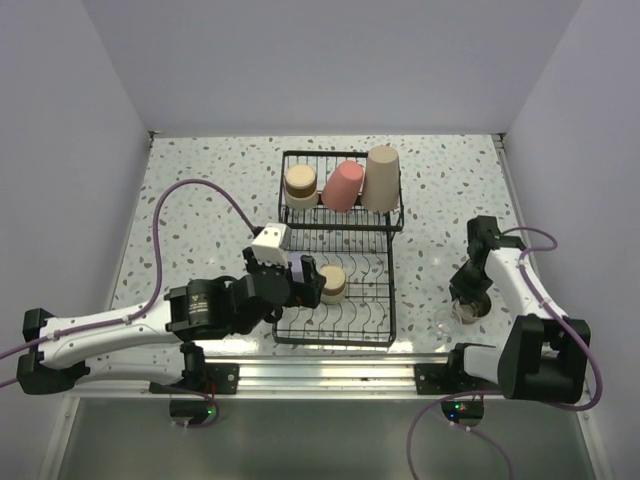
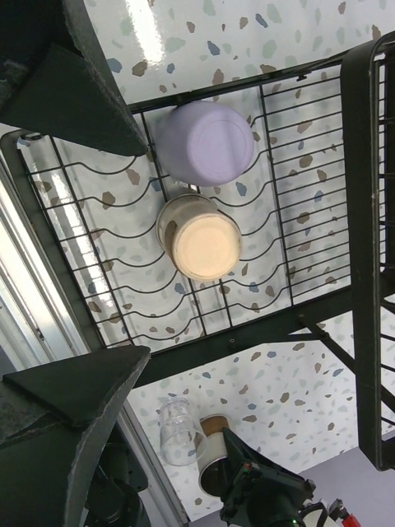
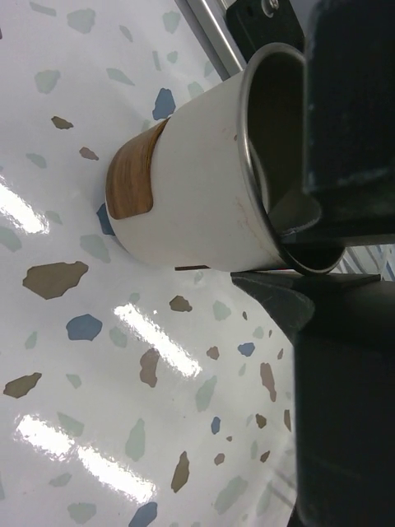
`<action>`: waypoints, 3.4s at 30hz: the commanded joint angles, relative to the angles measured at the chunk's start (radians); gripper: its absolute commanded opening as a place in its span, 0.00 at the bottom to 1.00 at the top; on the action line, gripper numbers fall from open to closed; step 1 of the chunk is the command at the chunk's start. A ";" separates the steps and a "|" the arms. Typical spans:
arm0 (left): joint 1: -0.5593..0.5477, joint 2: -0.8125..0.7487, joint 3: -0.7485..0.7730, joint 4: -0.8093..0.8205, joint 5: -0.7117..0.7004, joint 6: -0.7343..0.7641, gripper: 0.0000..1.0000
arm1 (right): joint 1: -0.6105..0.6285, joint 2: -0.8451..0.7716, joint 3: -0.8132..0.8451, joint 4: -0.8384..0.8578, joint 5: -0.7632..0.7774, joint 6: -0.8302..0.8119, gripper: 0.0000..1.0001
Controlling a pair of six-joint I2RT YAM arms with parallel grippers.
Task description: Load the cups into the dish rack
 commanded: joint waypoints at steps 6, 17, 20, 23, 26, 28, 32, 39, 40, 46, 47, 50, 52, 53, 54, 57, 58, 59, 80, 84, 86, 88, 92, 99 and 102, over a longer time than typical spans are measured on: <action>-0.006 0.040 0.044 0.057 0.006 0.007 1.00 | -0.003 -0.071 0.085 -0.034 -0.011 -0.014 0.00; -0.004 0.154 0.165 0.110 0.067 0.081 1.00 | 0.033 -0.172 0.172 -0.094 -0.283 0.064 0.00; -0.004 0.180 0.189 0.123 0.084 0.087 1.00 | 0.053 -0.209 0.229 -0.132 -0.317 0.060 0.00; -0.004 0.202 0.205 0.133 0.101 0.083 1.00 | 0.073 -0.262 0.289 -0.170 -0.361 0.061 0.00; -0.004 0.206 0.205 0.147 0.116 0.069 1.00 | 0.078 -0.322 0.349 -0.201 -0.418 0.073 0.00; -0.004 0.205 0.205 0.153 0.124 0.060 1.00 | 0.078 -0.356 0.390 -0.242 -0.435 0.069 0.00; -0.004 0.200 0.205 0.176 0.144 0.050 1.00 | 0.078 -0.387 0.508 -0.325 -0.484 0.050 0.00; -0.004 0.176 0.203 0.271 0.189 0.015 1.00 | 0.078 -0.520 0.501 -0.119 -0.857 0.177 0.00; -0.004 0.168 0.202 0.311 0.198 0.014 1.00 | 0.078 -0.543 0.484 -0.067 -0.896 0.263 0.00; -0.003 0.064 0.124 0.553 0.280 0.021 1.00 | 0.078 -0.661 0.386 0.406 -1.064 0.594 0.00; -0.001 0.027 0.107 0.590 0.305 0.024 1.00 | 0.078 -0.664 0.384 0.444 -1.076 0.619 0.00; 0.007 -0.040 0.044 0.764 0.363 0.038 1.00 | 0.078 -0.660 0.409 0.588 -1.111 0.691 0.00; 0.007 -0.061 0.009 0.889 0.400 0.072 1.00 | 0.078 -0.657 0.418 0.665 -1.128 0.760 0.00; 0.007 -0.070 0.004 0.913 0.422 0.078 1.00 | 0.078 -0.655 0.429 0.716 -1.130 0.779 0.00; 0.007 -0.070 0.008 0.925 0.429 0.089 1.00 | 0.078 -0.652 0.436 0.736 -1.128 0.793 0.00; 0.007 -0.056 0.024 0.962 0.445 0.103 1.00 | 0.078 -0.646 0.469 0.805 -1.121 0.837 0.00; 0.007 -0.052 0.025 0.989 0.451 0.107 1.00 | 0.078 -0.646 0.464 0.848 -1.119 0.890 0.00; 0.007 -0.042 0.027 1.008 0.463 0.110 1.00 | 0.078 -0.644 0.463 0.930 -1.116 0.918 0.00; 0.007 0.189 0.186 1.246 0.555 0.215 1.00 | 0.078 -0.632 0.466 0.988 -1.183 0.943 0.00; 0.007 0.232 0.263 1.227 0.560 0.239 1.00 | 0.078 -0.634 0.456 0.960 -1.196 0.896 0.00; 0.007 0.254 0.291 1.213 0.561 0.244 1.00 | 0.078 -0.631 0.449 0.960 -1.199 0.893 0.00; 0.007 0.275 0.311 1.194 0.558 0.247 1.00 | 0.078 -0.629 0.446 0.960 -1.200 0.891 0.00; 0.010 0.300 0.346 1.177 0.549 0.256 1.00 | 0.078 -0.611 0.440 1.007 -1.205 0.911 0.00; 0.020 0.324 0.361 1.169 0.557 0.256 0.86 | 0.104 -0.592 0.398 1.107 -1.190 0.977 0.00; 0.025 0.324 0.357 1.170 0.560 0.253 0.70 | 0.110 -0.592 0.381 1.118 -1.184 0.985 0.00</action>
